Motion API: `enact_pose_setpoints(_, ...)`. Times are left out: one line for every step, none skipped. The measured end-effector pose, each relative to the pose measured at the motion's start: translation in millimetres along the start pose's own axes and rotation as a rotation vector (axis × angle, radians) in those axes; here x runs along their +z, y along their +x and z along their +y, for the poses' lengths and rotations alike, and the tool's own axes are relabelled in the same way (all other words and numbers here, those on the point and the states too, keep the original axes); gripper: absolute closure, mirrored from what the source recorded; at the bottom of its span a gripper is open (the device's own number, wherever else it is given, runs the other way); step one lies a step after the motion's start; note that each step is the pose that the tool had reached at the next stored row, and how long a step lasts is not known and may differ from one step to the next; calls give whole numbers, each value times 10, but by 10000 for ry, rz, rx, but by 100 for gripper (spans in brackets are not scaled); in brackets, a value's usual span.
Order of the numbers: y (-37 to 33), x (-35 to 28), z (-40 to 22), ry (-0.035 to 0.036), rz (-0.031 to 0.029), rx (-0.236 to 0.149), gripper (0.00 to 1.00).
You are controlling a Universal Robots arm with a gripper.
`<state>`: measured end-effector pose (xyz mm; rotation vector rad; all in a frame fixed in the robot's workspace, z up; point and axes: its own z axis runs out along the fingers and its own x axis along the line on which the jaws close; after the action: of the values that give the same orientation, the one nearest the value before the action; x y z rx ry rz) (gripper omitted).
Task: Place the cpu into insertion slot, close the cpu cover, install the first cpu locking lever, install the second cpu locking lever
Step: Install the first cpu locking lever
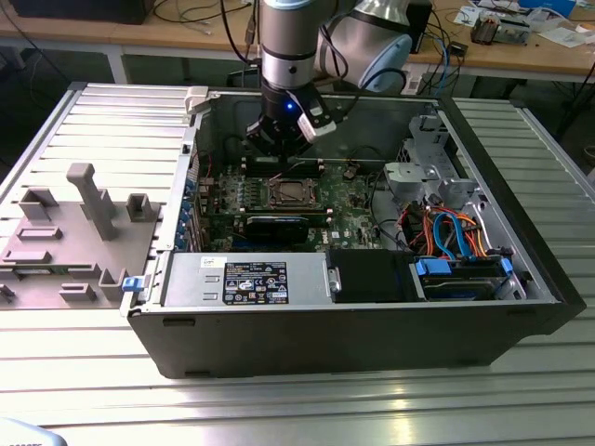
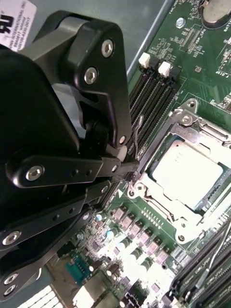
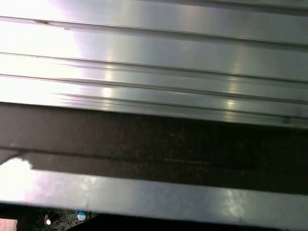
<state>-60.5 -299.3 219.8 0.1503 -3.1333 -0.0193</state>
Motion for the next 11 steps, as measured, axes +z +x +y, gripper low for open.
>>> enact_pose_setpoints(-33,23,-4,1,4,1,89)
enact_pose_setpoints(-46,37,-5,0,6,1,89)
enact_pose_setpoints(-59,50,-6,0,8,0,89)
enact_pose_setpoints(-71,61,-8,0,11,1,89)
enact_pose_setpoints(-83,74,-9,0,13,-1,89)
enact_pose_setpoints(-102,98,-12,0,15,0,89)
enact_pose_setpoints(-118,117,-13,-1,17,-1,89)
enact_pose_setpoints(-127,130,-14,0,18,-1,89)
enact_pose_setpoints(-134,141,-15,-1,17,0,89)
enact_pose_setpoints(-142,153,-16,-1,17,1,89)
enact_pose_setpoints(-149,164,-17,0,19,0,89)
